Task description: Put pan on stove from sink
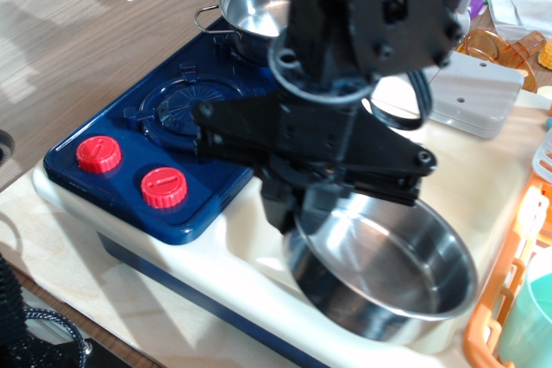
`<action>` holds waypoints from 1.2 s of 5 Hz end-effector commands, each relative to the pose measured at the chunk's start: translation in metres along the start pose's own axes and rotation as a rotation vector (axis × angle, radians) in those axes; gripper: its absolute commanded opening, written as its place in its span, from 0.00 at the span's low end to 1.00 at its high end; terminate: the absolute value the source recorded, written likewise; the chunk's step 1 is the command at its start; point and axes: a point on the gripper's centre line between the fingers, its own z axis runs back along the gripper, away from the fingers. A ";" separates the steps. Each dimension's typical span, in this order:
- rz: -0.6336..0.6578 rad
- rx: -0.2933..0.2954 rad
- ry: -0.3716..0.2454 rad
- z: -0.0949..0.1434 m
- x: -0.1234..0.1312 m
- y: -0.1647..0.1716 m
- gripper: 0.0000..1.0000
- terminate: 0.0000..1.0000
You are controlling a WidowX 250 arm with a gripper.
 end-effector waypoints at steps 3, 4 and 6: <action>-0.616 -0.163 -0.251 0.030 0.048 0.067 0.00 0.00; -0.731 -0.211 -0.260 0.028 0.070 0.076 0.00 0.00; -0.873 -0.210 -0.316 0.028 0.106 0.092 0.00 0.00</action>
